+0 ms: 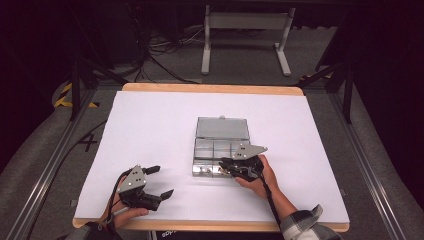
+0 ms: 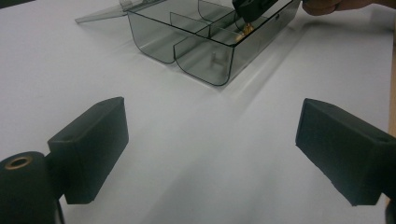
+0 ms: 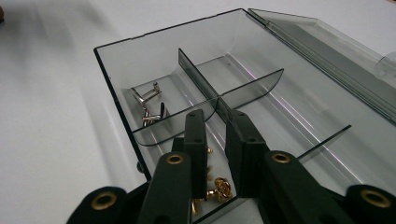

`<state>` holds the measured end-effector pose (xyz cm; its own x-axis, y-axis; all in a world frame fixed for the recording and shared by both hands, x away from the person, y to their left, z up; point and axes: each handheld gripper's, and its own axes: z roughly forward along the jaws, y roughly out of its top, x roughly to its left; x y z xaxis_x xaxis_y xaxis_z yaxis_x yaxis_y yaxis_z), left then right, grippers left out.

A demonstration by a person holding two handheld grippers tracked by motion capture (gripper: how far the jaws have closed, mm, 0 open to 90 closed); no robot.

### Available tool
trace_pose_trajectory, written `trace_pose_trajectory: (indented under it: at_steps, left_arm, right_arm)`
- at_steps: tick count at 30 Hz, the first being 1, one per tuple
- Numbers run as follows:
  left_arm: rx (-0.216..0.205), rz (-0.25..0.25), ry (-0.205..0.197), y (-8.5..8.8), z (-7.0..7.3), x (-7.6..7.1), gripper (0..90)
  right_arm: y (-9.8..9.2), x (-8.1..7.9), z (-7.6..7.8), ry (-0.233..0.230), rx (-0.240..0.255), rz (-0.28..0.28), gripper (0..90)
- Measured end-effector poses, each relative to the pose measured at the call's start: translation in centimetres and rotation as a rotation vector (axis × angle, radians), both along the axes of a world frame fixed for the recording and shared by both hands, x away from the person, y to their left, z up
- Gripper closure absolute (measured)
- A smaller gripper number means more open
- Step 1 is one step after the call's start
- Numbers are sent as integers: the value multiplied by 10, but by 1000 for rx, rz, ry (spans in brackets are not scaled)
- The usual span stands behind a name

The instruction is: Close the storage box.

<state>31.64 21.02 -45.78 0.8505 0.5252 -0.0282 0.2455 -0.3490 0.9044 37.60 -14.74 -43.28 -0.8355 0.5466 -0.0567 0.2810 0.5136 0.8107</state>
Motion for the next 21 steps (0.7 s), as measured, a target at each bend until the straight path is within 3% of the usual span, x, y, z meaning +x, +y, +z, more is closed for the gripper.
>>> trace_pose_trajectory:
  at_steps: [11,21]
  left_arm:
    - [9,6,-4,0,0,1,97]
    - [19,32,14,-2,0,1,105]
  right_arm:
    - [-6,-3,7,-23,5,-11,764]
    - [-22,-14,24,-69,23,-22,734]
